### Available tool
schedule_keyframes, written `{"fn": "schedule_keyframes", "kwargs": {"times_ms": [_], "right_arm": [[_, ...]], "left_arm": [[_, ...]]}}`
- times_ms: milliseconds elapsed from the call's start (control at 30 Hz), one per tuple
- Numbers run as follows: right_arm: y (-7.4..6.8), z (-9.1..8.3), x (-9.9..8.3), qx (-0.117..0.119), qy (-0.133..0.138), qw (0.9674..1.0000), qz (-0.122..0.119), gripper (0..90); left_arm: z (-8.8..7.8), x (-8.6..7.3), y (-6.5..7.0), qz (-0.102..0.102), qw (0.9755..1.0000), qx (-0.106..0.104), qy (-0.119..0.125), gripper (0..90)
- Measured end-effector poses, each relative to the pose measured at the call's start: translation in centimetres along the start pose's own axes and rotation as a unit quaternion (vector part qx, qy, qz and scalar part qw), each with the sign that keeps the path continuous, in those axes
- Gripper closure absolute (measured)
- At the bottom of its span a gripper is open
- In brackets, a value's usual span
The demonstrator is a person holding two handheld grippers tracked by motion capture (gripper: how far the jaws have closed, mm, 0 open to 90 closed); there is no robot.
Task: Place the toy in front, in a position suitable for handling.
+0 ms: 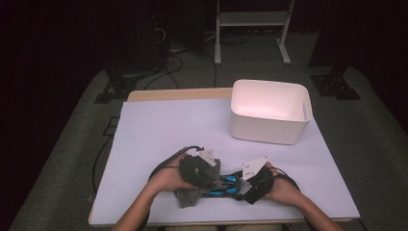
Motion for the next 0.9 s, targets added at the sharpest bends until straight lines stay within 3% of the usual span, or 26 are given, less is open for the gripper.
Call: {"fn": "schedule_keyframes", "kwargs": {"times_ms": [100, 233, 500, 900], "right_arm": [[0.0, 0.0, 0.0, 0.0, 0.0, 1.0, 0.0, 25.0], [0.0, 0.0, 0.0, 0.0, -0.001, 1.0, -0.001, 25.0], [0.0, -0.1, -0.1, 0.002, -0.001, 1.0, 0.007, 24.7], [0.1, -0.8, 0.0, 0.002, -0.016, 0.9994, 0.029, 21.6]], "left_arm": [[-0.6, -1.7, -0.8, -0.023, 0.9995, 0.019, -0.004, 80.2], [-1.0, -3.0, -1.3, -0.039, 0.9991, 0.016, 0.003, 80.1], [0.2, -1.8, -0.9, -0.028, 0.9993, -0.022, 0.007, 80.2], [0.6, -1.8, -1.0, -0.032, 0.9985, -0.034, 0.027, 80.2]]}}
Point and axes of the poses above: each handheld gripper's, and its own axes: z roughly forward along the jaws, x roughly out of its top, y roughly to its right, the point moved 2 cm from there along z, roughly forward along the jaws, and after that the axes turned 11 degrees about -z, right-handed, at the moved point
